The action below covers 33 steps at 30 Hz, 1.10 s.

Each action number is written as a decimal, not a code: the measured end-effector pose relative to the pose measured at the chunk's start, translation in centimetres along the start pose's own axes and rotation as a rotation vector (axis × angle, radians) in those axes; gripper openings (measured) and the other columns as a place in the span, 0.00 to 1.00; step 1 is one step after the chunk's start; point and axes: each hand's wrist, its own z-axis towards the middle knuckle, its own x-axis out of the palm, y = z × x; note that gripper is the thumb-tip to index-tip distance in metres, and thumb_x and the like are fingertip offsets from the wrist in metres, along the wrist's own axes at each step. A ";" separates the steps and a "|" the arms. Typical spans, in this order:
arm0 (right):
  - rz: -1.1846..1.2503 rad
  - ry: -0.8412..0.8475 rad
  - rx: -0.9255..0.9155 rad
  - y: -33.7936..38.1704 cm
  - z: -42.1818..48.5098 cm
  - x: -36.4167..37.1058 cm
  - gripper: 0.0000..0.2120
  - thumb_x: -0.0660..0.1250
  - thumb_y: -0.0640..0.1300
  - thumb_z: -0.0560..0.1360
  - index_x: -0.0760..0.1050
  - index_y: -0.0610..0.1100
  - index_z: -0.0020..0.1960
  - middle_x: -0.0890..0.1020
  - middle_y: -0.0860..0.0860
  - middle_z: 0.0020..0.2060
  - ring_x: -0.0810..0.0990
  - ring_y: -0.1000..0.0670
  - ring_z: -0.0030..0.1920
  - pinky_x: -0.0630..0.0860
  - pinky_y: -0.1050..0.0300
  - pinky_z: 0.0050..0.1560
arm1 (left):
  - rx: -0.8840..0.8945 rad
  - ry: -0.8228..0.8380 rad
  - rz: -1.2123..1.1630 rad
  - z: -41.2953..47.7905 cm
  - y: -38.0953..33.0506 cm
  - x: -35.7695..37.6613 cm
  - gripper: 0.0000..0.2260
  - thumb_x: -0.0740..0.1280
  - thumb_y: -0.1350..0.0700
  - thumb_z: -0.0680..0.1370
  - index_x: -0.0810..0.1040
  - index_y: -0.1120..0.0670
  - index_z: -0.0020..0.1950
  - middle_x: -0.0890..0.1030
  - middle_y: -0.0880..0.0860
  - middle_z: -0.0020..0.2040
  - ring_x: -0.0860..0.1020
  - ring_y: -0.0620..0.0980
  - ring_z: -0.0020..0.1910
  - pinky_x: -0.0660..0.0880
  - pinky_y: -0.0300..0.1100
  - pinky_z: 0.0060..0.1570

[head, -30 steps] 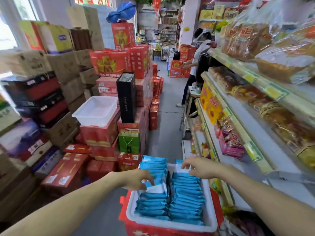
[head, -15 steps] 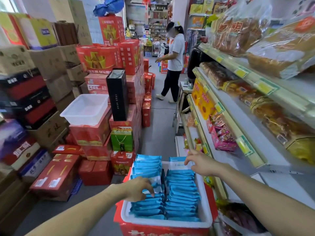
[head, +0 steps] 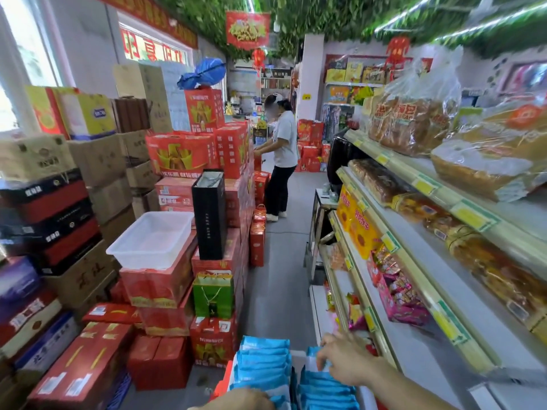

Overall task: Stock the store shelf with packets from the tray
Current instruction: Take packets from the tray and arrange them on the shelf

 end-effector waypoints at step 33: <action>0.090 -0.377 0.188 -7.7 -18.9 -32.6 0.28 0.70 0.34 0.75 0.83 0.69 0.55 0.78 0.67 0.52 0.79 0.51 0.48 0.74 0.46 0.45 | 0.177 -0.251 0.148 5.3 -20.9 -48.0 0.22 0.67 0.68 0.80 0.85 0.42 0.63 0.81 0.42 0.64 0.80 0.42 0.57 0.74 0.37 0.60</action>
